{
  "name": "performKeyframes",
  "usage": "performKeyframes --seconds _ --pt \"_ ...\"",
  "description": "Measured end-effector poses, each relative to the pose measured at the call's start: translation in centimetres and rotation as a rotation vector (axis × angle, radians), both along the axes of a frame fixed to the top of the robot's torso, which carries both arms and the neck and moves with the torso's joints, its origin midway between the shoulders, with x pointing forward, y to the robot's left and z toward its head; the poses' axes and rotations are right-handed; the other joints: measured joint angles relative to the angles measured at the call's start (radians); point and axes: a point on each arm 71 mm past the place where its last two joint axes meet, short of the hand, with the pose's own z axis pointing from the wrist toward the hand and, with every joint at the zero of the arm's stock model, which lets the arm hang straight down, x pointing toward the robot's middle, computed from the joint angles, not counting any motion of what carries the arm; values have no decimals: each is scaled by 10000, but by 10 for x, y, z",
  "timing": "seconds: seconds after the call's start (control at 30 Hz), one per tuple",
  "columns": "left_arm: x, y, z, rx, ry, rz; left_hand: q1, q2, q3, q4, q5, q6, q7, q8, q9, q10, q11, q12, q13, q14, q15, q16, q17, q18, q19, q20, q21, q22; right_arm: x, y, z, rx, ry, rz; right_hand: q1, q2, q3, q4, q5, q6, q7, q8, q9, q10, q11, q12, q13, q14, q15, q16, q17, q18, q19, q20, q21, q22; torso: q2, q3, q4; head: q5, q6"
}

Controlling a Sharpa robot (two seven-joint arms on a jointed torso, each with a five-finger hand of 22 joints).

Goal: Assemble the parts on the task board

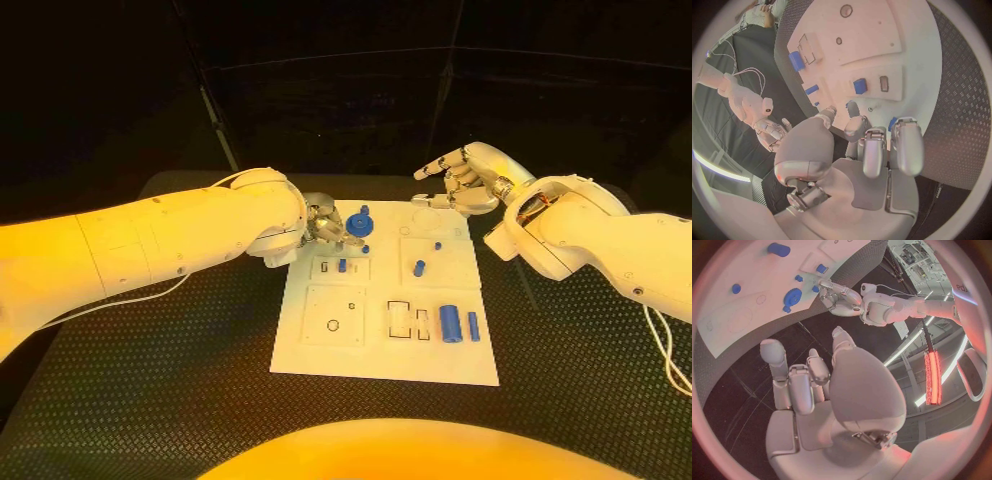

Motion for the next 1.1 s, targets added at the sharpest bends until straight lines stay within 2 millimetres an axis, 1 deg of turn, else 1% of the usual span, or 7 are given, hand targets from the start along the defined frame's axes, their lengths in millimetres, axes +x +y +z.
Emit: performKeyframes --seconds 0.13,0.23,0.33,0.5,0.77,0.93,1.1 --pt "3 1 13 -178 -204 28 49 30 -86 25 0 -30 -19 0 0 -35 35 -11 -39 0 0 0 0 0 0 0 0 -4 0 0 0 -2 -6 -8 3 3 -32 32 0 0 0 0 0 -6 6 0 -1 0 0 0 0 0 0 0 0 -16 0 1 0 1 46" --pt "7 5 25 -185 -361 64 400 92 -282 28 0 -222 38 0 -4 -185 72 -156 -205 0 0 0 0 0 -21 -21 -102 -117 1 -1 0 -6 -8 -17 3 3 -32 32 0 0 0 0 0 -6 6 0 0 0 0 -1 0 0 0 0 0 -16 3 0 0 -19 74" --pt "17 14 40 -75 -572 188 577 216 -426 96 0 -360 143 -156 -71 -285 143 -215 -358 0 0 0 0 1 -110 0 -234 -295 1 -1 0 -13 -7 -34 3 2 -32 32 0 0 0 0 0 -6 6 0 0 0 0 -1 -1 0 0 0 0 -15 8 2 0 -42 106" --pt "41 34 57 302 -767 687 686 235 -620 152 0 -426 210 -295 -176 -343 201 -215 -416 0 0 0 0 1 -142 32 -271 -347 2 -3 -1 -28 -2 -70 3 2 -32 32 37 0 0 0 0 -6 6 0 0 0 0 -1 -1 0 0 0 0 -15 8 11 2 -48 164" --pt "67 48 56 931 -439 1155 880 356 -1152 461 0 -648 358 -863 -542 -482 340 -215 -507 -16 128 0 0 2 -208 104 -312 -355 2 -1 -1 -15 5 -25 3 3 -32 32 37 0 0 0 0 -6 6 0 1 0 0 -1 -2 0 1 0 0 -15 33 1 -15 52 250" --pt "73 55 46 1262 -85 1305 987 363 -1308 507 0 -647 358 -992 -642 -482 340 -215 -525 -16 128 0 0 1 -173 139 -312 -352 1 0 -1 -13 14 8 3 3 -32 32 37 0 0 0 0 -5 6 0 1 0 0 -1 -2 0 1 0 0 -14 65 -7 -58 112 299" --pt "74 56 32 1471 300 1309 989 366 -1336 535 0 -647 358 -1000 -668 -482 340 -214 -529 21 164 0 0 1 -173 138 -312 -344 1 1 -1 -12 19 27 3 3 -32 32 36 0 0 0 0 -5 6 0 1 0 0 -1 -3 -1 1 0 0 -14 81 -11 -78 145 292"
